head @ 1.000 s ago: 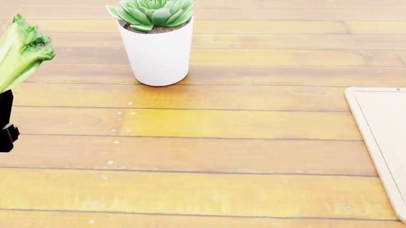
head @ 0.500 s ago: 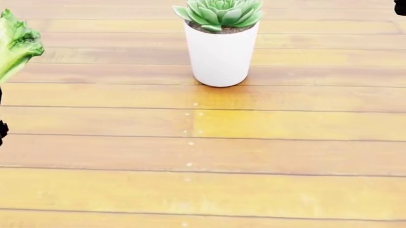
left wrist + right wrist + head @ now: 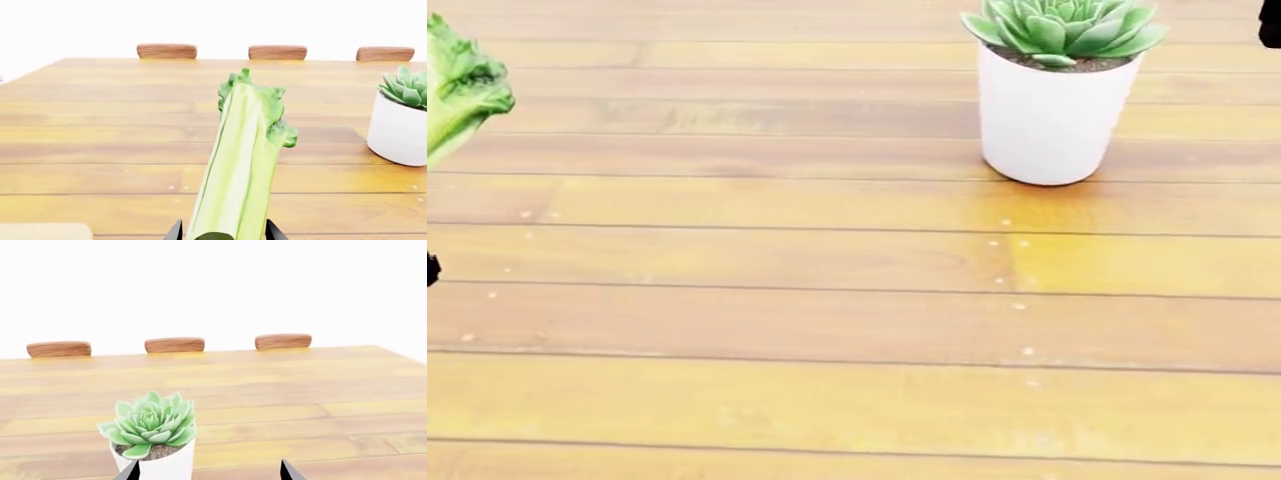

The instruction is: Place the celery and the celery on separate cutting boards.

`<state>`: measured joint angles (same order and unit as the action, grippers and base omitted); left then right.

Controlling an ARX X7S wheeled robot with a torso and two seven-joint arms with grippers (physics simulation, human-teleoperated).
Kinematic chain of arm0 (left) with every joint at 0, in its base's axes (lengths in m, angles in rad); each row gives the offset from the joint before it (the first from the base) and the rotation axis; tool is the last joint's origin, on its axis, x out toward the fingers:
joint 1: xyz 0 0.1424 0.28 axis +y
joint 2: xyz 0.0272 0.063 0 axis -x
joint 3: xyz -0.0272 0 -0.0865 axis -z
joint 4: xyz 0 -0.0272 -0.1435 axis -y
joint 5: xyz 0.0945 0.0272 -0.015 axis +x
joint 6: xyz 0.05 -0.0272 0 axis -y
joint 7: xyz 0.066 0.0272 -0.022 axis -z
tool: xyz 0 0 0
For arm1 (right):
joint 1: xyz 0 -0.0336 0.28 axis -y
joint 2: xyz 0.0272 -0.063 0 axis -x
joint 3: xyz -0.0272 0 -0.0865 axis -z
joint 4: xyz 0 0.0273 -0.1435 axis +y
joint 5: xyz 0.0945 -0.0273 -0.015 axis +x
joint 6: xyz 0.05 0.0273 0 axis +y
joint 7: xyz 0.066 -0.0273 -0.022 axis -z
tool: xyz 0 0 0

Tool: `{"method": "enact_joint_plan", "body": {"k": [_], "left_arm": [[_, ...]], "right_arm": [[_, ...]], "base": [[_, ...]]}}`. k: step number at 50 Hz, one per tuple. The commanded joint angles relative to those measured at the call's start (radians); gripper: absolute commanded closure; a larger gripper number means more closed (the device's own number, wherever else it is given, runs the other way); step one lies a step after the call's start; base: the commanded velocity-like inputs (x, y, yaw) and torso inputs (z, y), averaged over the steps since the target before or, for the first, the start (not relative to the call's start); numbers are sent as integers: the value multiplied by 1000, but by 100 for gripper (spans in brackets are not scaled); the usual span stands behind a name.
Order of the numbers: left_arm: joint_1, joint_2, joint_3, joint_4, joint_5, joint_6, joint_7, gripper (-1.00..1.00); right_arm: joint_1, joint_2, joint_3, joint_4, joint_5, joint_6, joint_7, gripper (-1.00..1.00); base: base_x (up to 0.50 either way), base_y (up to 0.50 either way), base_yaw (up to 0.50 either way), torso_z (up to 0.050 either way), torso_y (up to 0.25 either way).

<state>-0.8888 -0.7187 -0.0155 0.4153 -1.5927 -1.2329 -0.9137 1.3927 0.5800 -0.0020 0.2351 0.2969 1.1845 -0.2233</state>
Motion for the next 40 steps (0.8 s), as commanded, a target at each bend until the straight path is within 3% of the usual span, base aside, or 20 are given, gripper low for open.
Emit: {"method": "enact_joint_plan", "body": {"k": [1,27,33,40], "left_arm": [[11,-4,-6,1,8,19,5,100],[4,-11,11,-8,19,32,14,100],[39,14,35,-17,71,49,59,100],[36,60,115,-144,225,96,199,100]], "right_arm": [[-5,3,-1,-10,4,17,1,-100],[-47,4,18,-23,17,25,6,-100],[-60,2,33,-25,22,46,16,-100],[-65,3,30,-37,25,60,19,-100]], "base": [[-1,500,0,0,0],[-1,500,0,0,0],[0,0,0,0,0],[0,0,0,0,1]]}}
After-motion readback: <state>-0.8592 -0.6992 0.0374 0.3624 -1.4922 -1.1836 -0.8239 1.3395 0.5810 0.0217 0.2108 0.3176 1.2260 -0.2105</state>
